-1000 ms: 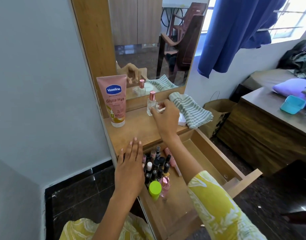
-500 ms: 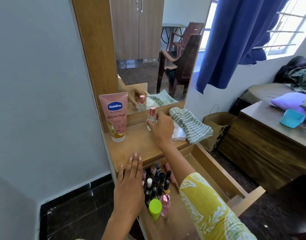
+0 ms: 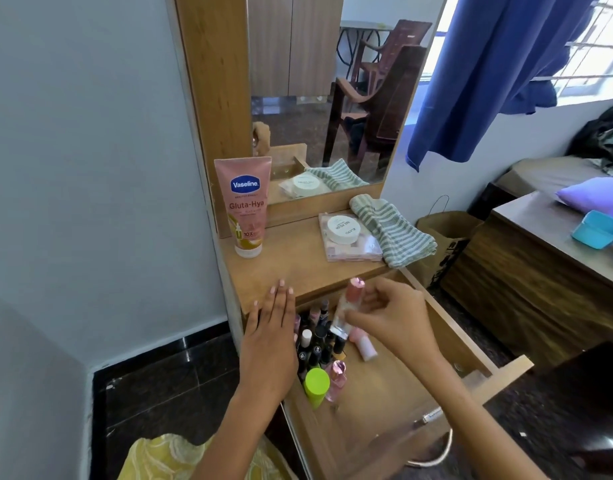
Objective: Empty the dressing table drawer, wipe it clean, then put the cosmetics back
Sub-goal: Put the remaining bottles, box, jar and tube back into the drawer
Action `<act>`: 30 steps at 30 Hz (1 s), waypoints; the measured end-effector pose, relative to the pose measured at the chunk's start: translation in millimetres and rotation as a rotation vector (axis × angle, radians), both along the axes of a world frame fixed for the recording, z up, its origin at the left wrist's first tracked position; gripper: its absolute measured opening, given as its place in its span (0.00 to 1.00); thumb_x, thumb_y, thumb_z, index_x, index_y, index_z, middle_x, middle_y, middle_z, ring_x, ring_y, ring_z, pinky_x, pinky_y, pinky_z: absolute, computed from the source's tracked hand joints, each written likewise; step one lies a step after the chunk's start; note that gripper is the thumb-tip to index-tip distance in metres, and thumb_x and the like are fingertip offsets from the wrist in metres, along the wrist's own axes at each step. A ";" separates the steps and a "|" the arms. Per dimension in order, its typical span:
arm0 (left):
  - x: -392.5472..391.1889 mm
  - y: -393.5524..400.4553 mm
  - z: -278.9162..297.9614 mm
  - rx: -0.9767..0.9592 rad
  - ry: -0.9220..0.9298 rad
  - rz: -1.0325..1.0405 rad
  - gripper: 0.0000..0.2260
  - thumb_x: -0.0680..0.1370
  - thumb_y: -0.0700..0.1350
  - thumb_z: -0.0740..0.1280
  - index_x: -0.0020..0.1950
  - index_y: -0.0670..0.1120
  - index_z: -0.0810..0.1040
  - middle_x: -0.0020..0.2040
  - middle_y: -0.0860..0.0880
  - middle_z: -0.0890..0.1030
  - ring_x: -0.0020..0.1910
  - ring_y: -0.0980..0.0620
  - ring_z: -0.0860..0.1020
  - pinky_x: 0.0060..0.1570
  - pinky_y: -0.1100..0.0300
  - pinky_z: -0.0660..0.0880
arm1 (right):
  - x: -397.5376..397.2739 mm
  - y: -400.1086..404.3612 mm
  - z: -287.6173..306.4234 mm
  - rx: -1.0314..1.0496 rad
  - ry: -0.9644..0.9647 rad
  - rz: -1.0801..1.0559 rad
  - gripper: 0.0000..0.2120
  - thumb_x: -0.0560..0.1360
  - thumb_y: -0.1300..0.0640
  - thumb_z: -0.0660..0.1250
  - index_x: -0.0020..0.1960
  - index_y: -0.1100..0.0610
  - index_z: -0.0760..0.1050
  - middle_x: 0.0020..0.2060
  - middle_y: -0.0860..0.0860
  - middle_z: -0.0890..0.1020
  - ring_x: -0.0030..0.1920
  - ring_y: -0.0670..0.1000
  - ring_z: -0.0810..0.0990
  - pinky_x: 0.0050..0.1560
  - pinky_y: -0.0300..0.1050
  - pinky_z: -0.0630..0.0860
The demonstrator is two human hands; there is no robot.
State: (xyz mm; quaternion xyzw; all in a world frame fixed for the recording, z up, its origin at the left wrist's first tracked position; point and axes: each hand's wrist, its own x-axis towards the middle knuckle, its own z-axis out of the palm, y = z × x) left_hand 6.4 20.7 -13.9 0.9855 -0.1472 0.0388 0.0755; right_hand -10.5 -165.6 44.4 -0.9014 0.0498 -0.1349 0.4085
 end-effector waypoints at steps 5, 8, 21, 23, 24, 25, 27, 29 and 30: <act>-0.3 -0.7 -0.5 -0.024 -0.005 0.002 0.31 0.82 0.45 0.51 0.71 0.44 0.28 0.72 0.47 0.28 0.74 0.50 0.33 0.69 0.53 0.32 | -36.0 -18.3 -15.9 -0.136 0.222 0.000 0.12 0.58 0.54 0.79 0.33 0.52 0.77 0.30 0.49 0.81 0.33 0.48 0.80 0.36 0.50 0.79; -1.4 -1.1 -0.3 -0.035 -0.012 0.001 0.30 0.83 0.46 0.50 0.72 0.44 0.29 0.72 0.47 0.29 0.74 0.50 0.34 0.70 0.53 0.33 | -39.5 -19.0 -31.4 -0.188 0.325 0.011 0.13 0.58 0.53 0.79 0.36 0.53 0.77 0.33 0.48 0.82 0.36 0.48 0.81 0.38 0.48 0.80; -2.2 -0.9 -0.8 -0.012 -0.011 0.002 0.30 0.83 0.45 0.50 0.71 0.44 0.28 0.75 0.46 0.32 0.74 0.49 0.34 0.70 0.52 0.33 | -33.1 -1.0 -64.4 -0.234 0.410 -0.006 0.13 0.60 0.58 0.77 0.40 0.56 0.75 0.36 0.53 0.82 0.39 0.53 0.81 0.38 0.45 0.74; -2.0 -0.8 -1.1 -0.016 -0.013 0.002 0.31 0.82 0.45 0.51 0.71 0.44 0.28 0.75 0.46 0.32 0.74 0.49 0.34 0.71 0.52 0.34 | -34.8 -1.1 -63.3 -0.246 0.486 0.028 0.16 0.61 0.58 0.78 0.45 0.57 0.76 0.38 0.54 0.82 0.40 0.53 0.81 0.39 0.46 0.75; -1.9 -0.9 -1.3 -0.018 -0.013 0.001 0.31 0.82 0.45 0.51 0.71 0.44 0.28 0.75 0.46 0.32 0.74 0.49 0.33 0.71 0.52 0.34 | -35.4 -1.6 -63.5 -0.252 0.513 0.043 0.17 0.61 0.58 0.78 0.46 0.57 0.76 0.39 0.54 0.82 0.41 0.53 0.81 0.39 0.46 0.75; -1.9 -0.8 -1.4 -0.018 -0.013 0.000 0.31 0.82 0.45 0.51 0.71 0.44 0.28 0.75 0.46 0.32 0.74 0.49 0.33 0.71 0.52 0.34 | -35.6 -1.7 -63.8 -0.260 0.527 0.054 0.16 0.62 0.58 0.78 0.46 0.57 0.76 0.40 0.54 0.82 0.42 0.53 0.81 0.39 0.45 0.75; -1.9 -1.1 -1.8 -0.013 -0.012 0.001 0.31 0.82 0.45 0.51 0.71 0.44 0.28 0.75 0.46 0.32 0.74 0.49 0.34 0.72 0.51 0.35 | -35.9 -1.5 -64.8 -0.277 0.534 0.066 0.13 0.63 0.59 0.77 0.44 0.56 0.75 0.40 0.55 0.82 0.42 0.54 0.81 0.37 0.42 0.72; -1.7 -1.1 -2.2 -0.010 -0.012 0.001 0.31 0.82 0.45 0.52 0.71 0.44 0.28 0.76 0.45 0.32 0.75 0.49 0.35 0.72 0.51 0.36 | -35.6 0.0 -65.9 -0.267 0.535 0.065 0.11 0.64 0.61 0.76 0.41 0.57 0.75 0.40 0.57 0.83 0.43 0.56 0.82 0.36 0.43 0.71; -1.5 -1.2 -2.5 -0.011 -0.014 0.001 0.31 0.82 0.46 0.52 0.71 0.44 0.28 0.76 0.45 0.33 0.75 0.49 0.35 0.72 0.51 0.36 | -35.4 0.6 -66.8 -0.264 0.537 0.065 0.10 0.64 0.62 0.75 0.42 0.59 0.76 0.40 0.57 0.83 0.43 0.56 0.82 0.37 0.43 0.72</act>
